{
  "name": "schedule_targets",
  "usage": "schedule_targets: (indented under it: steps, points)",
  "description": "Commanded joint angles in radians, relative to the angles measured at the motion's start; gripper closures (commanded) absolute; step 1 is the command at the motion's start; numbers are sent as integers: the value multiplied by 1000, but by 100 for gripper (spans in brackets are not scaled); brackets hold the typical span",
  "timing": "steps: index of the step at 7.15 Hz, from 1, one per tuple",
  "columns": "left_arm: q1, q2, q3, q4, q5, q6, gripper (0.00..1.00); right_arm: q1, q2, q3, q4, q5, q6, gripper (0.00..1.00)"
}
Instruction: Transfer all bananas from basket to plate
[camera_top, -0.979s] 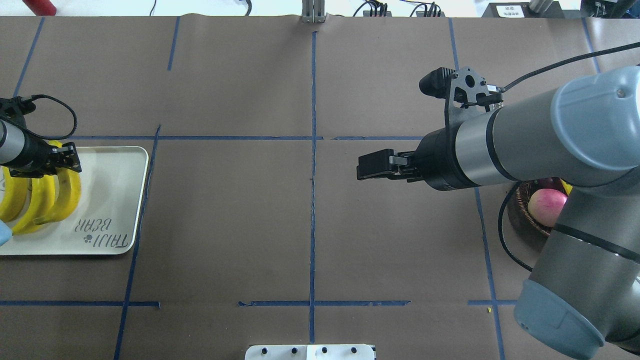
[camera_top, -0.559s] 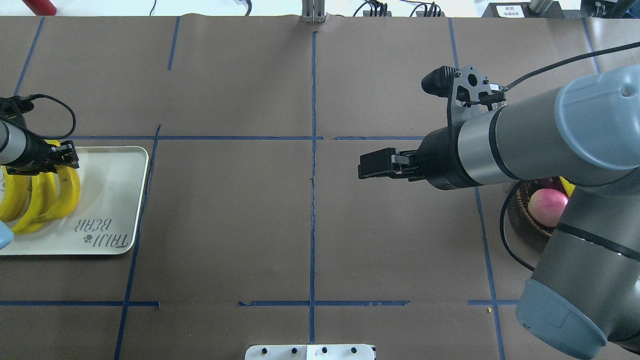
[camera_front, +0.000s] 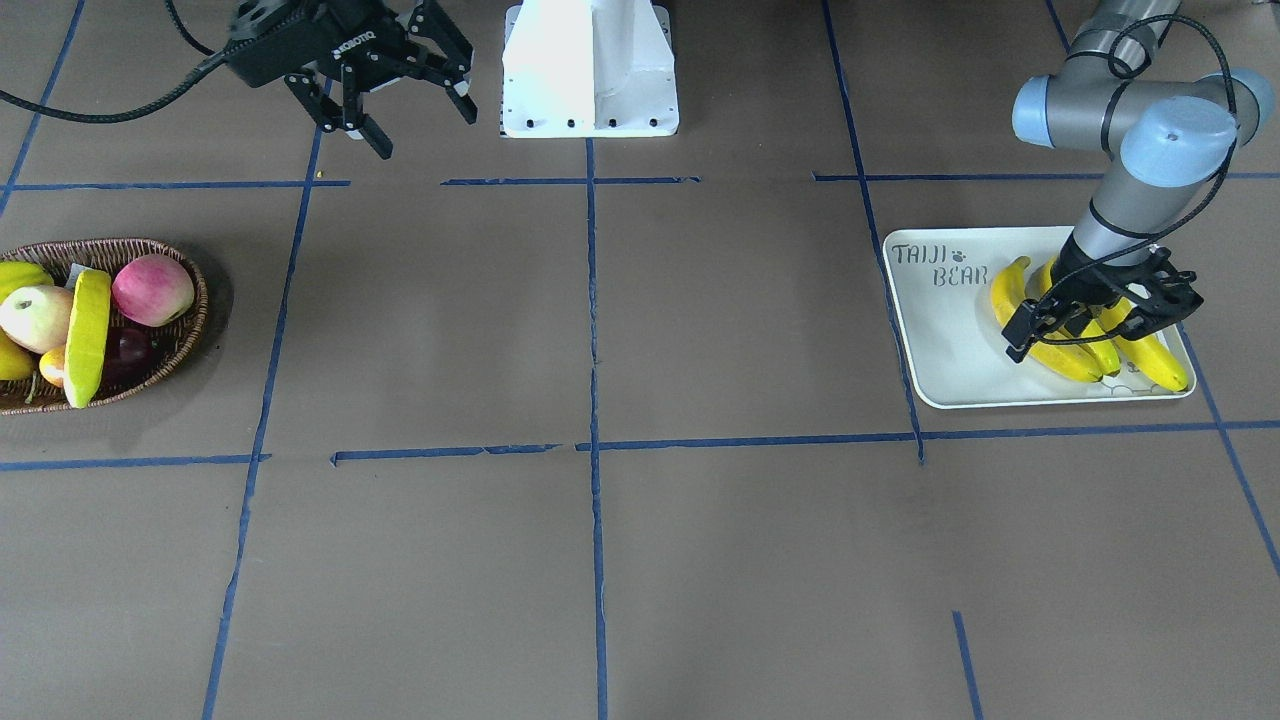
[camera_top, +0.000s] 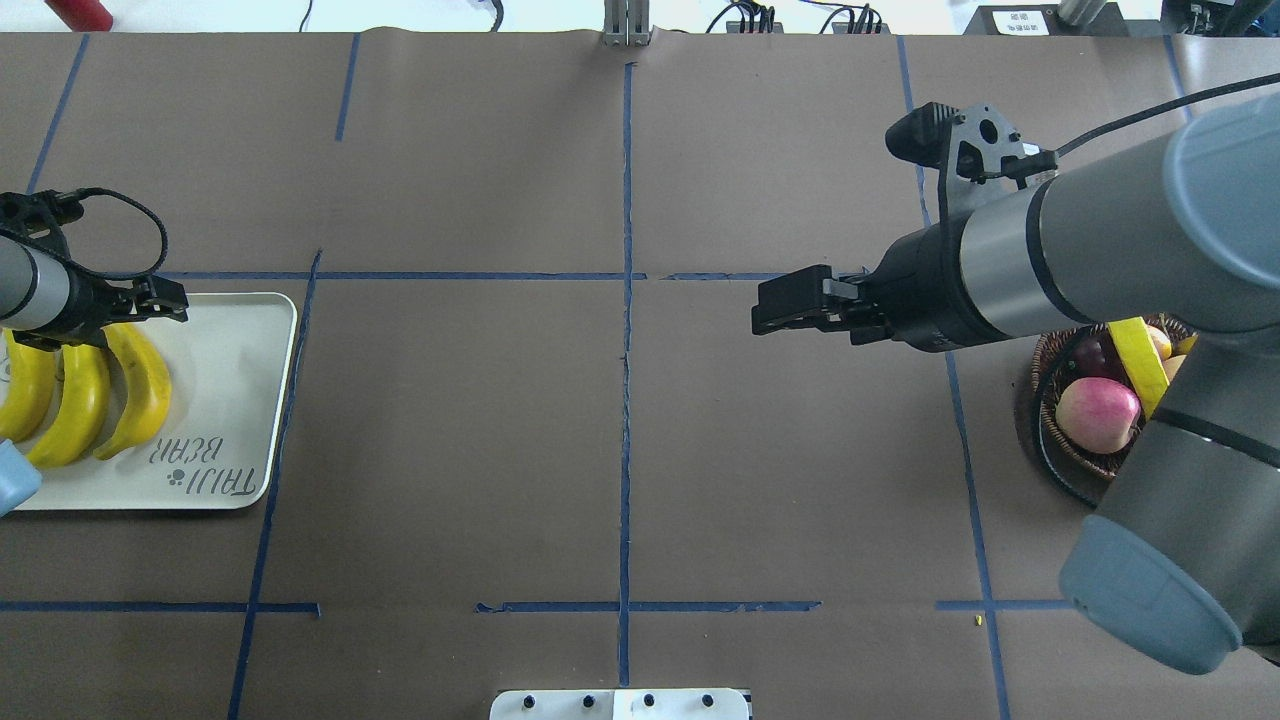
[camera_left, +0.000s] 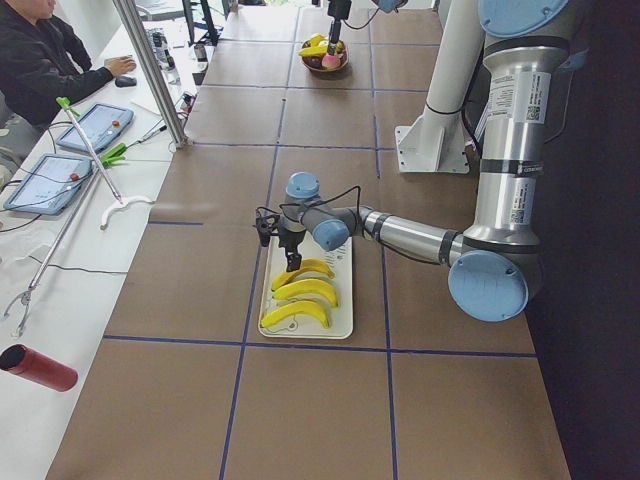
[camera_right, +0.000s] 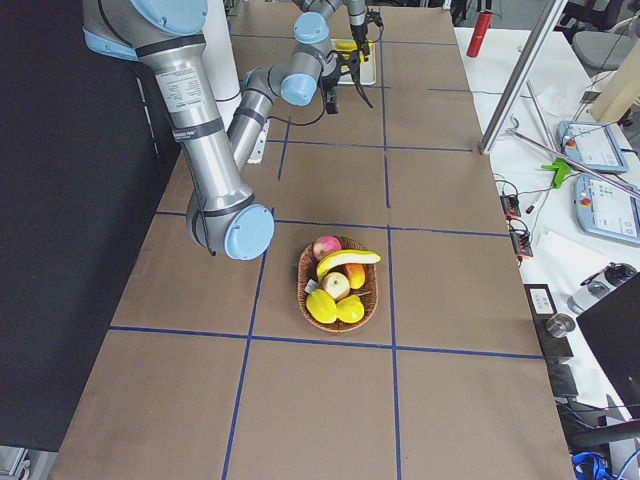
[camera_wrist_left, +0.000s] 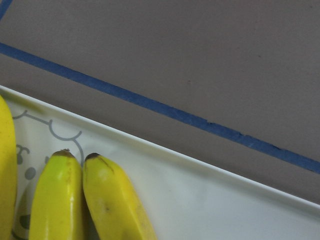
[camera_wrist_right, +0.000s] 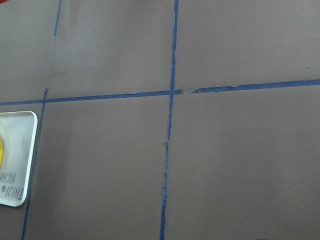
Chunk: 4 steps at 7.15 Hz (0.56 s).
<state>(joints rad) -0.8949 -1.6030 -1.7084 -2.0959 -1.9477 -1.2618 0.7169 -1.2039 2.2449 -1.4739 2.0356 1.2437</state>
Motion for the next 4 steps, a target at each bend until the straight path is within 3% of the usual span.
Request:
schedule_targets:
  steps: [1,2,4]
  points:
    - [-16,-5,-144,64,-139,-5,0,99,-134,8,-17,72,-71,0]
    - [-21,-21,-228,154,-145,-10,0,119,-252,31,-6,72,-204,0]
    - [-21,-25,-295,188,-146,-11,0,188,-386,-11,-19,61,-404,0]
